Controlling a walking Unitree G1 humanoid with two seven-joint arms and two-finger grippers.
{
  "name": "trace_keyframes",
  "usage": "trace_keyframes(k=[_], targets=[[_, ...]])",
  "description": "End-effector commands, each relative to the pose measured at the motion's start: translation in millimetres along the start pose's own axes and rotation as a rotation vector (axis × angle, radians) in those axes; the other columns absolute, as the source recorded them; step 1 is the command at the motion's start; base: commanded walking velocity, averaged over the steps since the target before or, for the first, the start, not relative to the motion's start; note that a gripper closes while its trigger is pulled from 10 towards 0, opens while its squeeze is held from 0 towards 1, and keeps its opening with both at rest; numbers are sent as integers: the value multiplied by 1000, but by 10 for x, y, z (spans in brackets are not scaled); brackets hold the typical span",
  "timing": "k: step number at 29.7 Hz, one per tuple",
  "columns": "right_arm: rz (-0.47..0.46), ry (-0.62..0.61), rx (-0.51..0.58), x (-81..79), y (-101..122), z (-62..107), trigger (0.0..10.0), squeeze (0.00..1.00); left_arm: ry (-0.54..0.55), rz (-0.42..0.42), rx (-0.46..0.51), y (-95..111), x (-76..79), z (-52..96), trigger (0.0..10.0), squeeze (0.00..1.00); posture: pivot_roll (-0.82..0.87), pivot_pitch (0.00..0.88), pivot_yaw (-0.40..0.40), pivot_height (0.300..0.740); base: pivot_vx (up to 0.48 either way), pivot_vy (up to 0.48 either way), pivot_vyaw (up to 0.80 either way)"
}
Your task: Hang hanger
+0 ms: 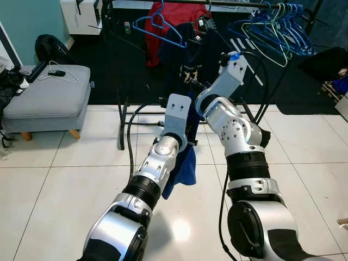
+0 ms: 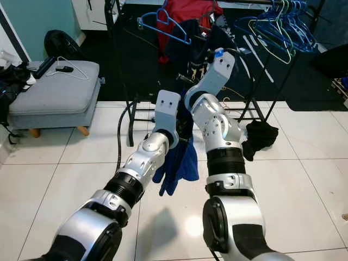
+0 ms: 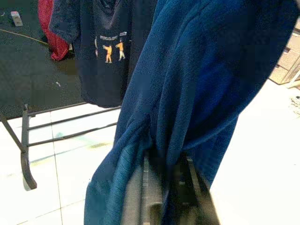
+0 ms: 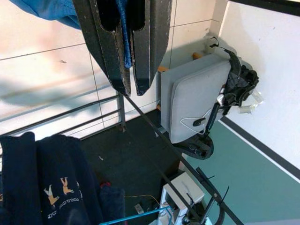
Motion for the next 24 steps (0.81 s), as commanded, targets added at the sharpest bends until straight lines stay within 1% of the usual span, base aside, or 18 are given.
trace_keyframes(k=[1, 4, 7, 8, 9, 11, 12, 13, 15, 16, 17, 18, 19, 20, 21, 22, 23, 24], targets=[[1, -6, 2, 0, -3, 2, 0, 0, -27, 15, -32, -70, 130, 5, 0, 0, -107, 194, -54, 740, 0, 0, 0], [2, -10, 3, 12, -5, 3, 0, 0, -29, 10, -30, -75, 105, 9, 0, 0, -106, 192, -53, 740, 0, 0, 0], [6, -22, 7, 53, 2, 7, 0, 0, -59, 6, -13, -76, 57, 27, 0, 0, -104, 191, -52, 740, 0, 0, 0], [9, -38, 10, 111, 3, 17, 0, 0, -119, -10, 4, -75, 17, 61, 0, 0, -104, 190, -50, 740, 0, 0, 0], [11, -46, 10, 141, 1, 24, 0, 0, -166, -18, 8, -79, 9, 86, 0, 0, -102, 190, -49, 740, 0, 0, 0], [11, -46, 10, 141, 1, 24, 0, 0, -166, -18, 8, -79, 9, 86, 0, 0, -102, 190, -49, 740, 0, 0, 0], [14, -54, 10, 173, -3, 32, 0, 0, -217, -25, 13, -78, 4, 118, 0, 0, -100, 191, -49, 740, 0, 0, 0], [18, -65, 8, 230, -18, 49, 0, 0, -289, -27, 10, -82, -23, 180, 0, 0, -92, 191, -48, 740, 0, 0, 0], [26, -84, -2, 330, -62, 82, 0, 0, -400, -23, -8, -96, -79, 304, 0, 0, -84, 188, -46, 740, 0, 0, 0], [26, -84, -2, 330, -62, 82, 0, 0, -400, -23, -8, -96, -79, 304, 0, 0, -84, 188, -46, 740, 0, 0, 0], [30, -91, -7, 369, -84, 96, 0, 0, -439, -19, -20, -105, -103, 356, 0, 0, -84, 188, -46, 740, 0, 0, 0], [30, -91, -7, 369, -84, 96, 0, 0, -439, -19, -20, -105, -103, 356, 0, 0, -84, 188, -46, 740, 0, 0, 0], [38, -103, -24, 441, -137, 122, 0, 0, -471, -35, -38, -121, -187, 443, 0, 0, -79, 188, -42, 740, 0, 0, 0], [43, -112, -37, 489, -174, 141, 235, 0, -493, -46, -52, -132, -240, 506, 0, 0, -79, 188, -42, 740, 0, 0, 0], [43, -112, -37, 489, -174, 141, 235, 0, -493, -46, -52, -132, -240, 506, 0, 0, -79, 188, -42, 740, 0, 0, 0], [56, -113, -57, 536, -224, 169, 1686, 0, -511, -62, -60, -123, -332, 587, 0, 0, -71, 187, -33, 740, 0, 0, 0], [56, -113, -57, 536, -224, 169, 1686, 0, -511, -62, -60, -123, -332, 587, 0, 0, -71, 187, -33, 740, 0, 0, 0], [65, -113, -70, 564, -257, 188, 3294, 0, -523, -72, -65, -115, -389, 643, 0, 0, -71, 187, -33, 740, 0, 0, 0]])
Point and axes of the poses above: a point about 5 cm out from each wrist's last joint towards the gripper, its own z axis pointing back from the gripper into the wrist, its own y axis along the axis of the wrist's last joint, x = y × z, the point moved 1 cm from there along -z, pointing out of the wrist towards the gripper, and after that the axes turned 3 degrees about z, right-handed, at the moved point
